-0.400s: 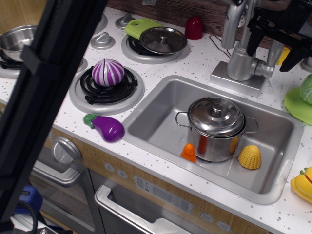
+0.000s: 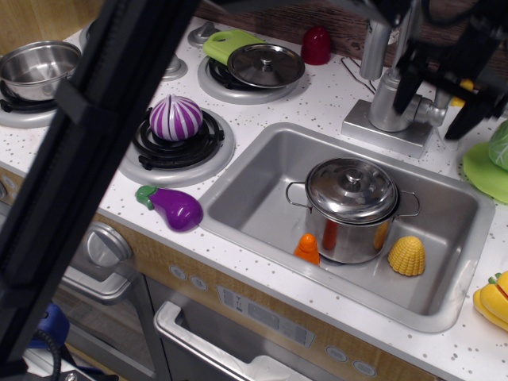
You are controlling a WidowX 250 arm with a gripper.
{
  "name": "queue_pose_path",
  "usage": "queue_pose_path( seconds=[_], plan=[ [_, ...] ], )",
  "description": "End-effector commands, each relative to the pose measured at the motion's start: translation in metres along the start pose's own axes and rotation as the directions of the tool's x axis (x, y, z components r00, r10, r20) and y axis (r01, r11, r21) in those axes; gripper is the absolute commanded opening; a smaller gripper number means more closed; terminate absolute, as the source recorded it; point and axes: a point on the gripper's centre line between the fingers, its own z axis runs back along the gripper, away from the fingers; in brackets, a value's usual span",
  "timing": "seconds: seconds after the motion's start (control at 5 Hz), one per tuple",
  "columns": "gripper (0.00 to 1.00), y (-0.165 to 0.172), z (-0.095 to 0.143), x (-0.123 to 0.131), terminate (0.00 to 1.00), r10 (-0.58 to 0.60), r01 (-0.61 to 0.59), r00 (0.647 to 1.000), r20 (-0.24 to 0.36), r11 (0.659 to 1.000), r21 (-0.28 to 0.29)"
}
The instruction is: Turn lever vertical to front
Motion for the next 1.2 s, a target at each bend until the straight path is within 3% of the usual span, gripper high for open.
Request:
queue_pose_path(
  seconds=[0.0, 0.4, 1.0],
  plan=[
    [1.00, 0.001, 0.040, 0.019, 0.00, 0.006, -0.006, 0.985, 0.171, 1.000, -0.001],
    [1.00, -0.001, 0.059, 0.031, 0.00, 0.050, -0.053, 0.974, 0.223, 0.999, 0.007],
    [1.00, 0.003, 0.055, 0.053, 0.00, 0.039, -0.041, 0.966, 0.256, 0.999, 0.003]
  ],
)
